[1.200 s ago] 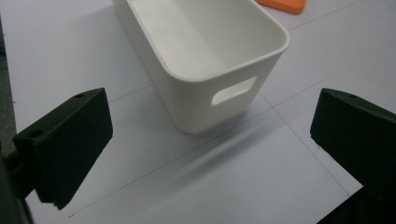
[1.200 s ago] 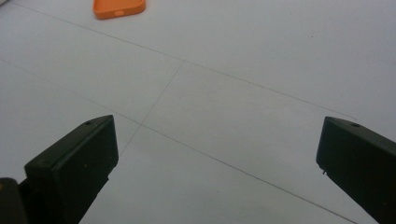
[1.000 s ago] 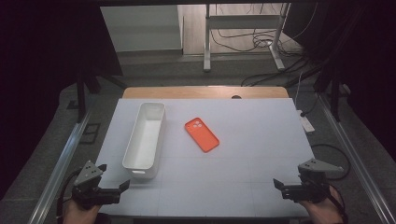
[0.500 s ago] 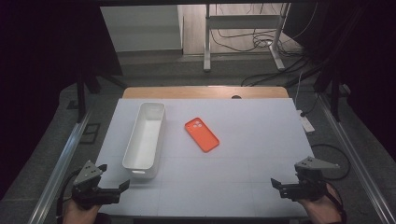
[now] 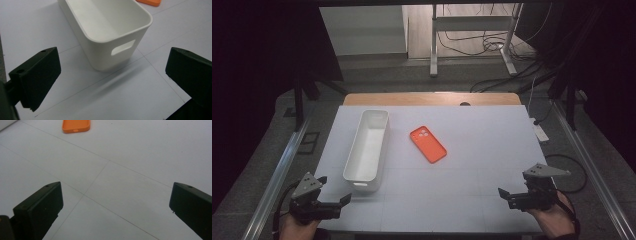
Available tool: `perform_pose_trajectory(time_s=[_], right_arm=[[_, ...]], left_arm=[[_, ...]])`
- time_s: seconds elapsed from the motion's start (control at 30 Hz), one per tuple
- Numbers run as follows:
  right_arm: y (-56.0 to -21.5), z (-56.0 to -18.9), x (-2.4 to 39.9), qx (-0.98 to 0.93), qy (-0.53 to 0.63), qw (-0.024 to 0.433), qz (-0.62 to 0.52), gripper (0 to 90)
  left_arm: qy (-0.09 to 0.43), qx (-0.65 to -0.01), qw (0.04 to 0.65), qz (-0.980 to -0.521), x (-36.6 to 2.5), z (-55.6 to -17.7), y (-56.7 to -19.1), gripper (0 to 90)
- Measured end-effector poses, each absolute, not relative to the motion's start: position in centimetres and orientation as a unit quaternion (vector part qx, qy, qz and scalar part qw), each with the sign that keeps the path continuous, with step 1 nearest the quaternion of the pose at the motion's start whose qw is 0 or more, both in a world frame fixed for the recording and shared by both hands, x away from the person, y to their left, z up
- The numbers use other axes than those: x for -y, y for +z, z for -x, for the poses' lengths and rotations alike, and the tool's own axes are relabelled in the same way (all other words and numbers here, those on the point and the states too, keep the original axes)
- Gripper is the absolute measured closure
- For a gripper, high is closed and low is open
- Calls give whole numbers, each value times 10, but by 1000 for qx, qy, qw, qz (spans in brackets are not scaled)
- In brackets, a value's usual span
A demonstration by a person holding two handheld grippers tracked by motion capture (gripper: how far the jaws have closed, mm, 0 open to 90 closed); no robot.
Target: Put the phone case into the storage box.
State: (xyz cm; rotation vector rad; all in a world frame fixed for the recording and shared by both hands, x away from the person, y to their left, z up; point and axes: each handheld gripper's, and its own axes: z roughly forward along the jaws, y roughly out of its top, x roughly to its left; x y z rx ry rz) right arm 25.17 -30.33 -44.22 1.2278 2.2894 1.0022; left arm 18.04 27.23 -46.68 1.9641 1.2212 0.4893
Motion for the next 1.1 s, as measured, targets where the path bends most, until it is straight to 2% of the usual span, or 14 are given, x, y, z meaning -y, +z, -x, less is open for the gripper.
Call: perform_pose_trajectory(time_s=[1.1], right_arm=[[-428,-285,276,-824,358,151,-412,0]], left_arm=[[185,-476,381,-771,-273,-181,-467,6]])
